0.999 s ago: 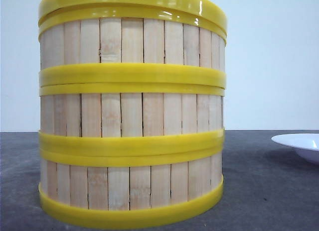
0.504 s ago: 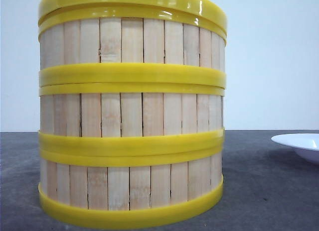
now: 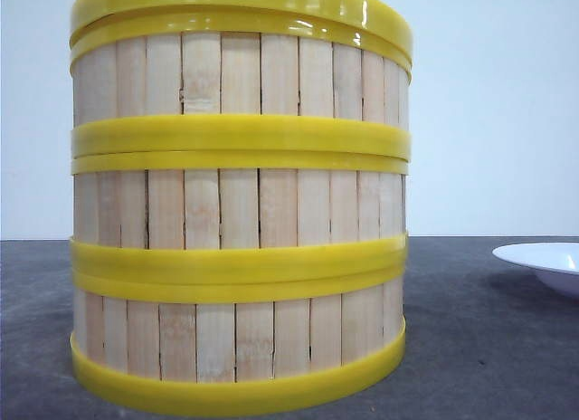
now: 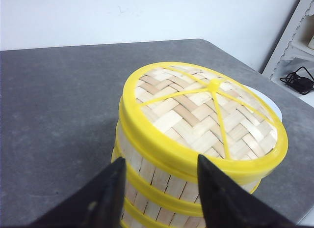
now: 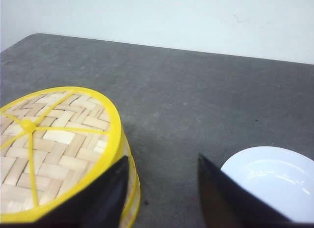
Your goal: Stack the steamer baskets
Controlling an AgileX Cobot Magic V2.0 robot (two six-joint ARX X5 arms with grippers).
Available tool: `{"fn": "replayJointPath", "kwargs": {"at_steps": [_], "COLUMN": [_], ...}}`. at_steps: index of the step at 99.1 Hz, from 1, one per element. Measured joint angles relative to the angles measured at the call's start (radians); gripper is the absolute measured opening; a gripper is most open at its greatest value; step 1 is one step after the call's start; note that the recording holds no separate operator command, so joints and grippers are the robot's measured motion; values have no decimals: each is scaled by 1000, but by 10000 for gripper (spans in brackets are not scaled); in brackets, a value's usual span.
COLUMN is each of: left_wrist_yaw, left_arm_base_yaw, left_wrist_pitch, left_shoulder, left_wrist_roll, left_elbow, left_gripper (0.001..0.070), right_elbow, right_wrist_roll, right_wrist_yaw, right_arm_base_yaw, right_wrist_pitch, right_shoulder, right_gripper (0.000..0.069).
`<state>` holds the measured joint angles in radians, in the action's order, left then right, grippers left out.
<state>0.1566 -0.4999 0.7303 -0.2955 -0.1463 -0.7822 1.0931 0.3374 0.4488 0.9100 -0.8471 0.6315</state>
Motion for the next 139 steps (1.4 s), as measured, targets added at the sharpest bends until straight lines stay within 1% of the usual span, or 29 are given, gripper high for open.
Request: {"fn": "replayJointPath", "kwargs": {"at_steps": [5,8,13,21,40,116,120,130,139], "left_wrist_yaw": [0,0,0,0,0,0,-1,-6,-55], "left_arm_base_yaw": [0,0,0,0,0,2,10,47,103], "left_wrist_pitch": [3,4,4,4,4,4,4,-9,-72], "left_shoulder": [0,0,0,0,0,0,1,2,4], "left_wrist_roll": [0,0,0,0,0,2,13,66,100], "left_elbow": [0,0,0,0,0,0,0,3,36], "left_gripper": [71,49,33,27,27,27,27,27,27], "right_elbow": [0,0,0,0,0,0,0,0,0], "right_wrist_roll": [-5,-8,-14,-17,-19,-19,-19,-19,-19], "right_wrist_yaw": [-3,-3,-4,-3,-3,-3,-3,-3,-3], "right_arm_base_yaw": [0,0,0,0,0,0,0,0,0], "right_wrist_pitch": [0,0,0,0,6,7,7,7,7], "right_shoulder": [0,0,0,0,0,0,0,0,0], "right_gripper": [112,73,38,16,7,7,7,7,7]}}
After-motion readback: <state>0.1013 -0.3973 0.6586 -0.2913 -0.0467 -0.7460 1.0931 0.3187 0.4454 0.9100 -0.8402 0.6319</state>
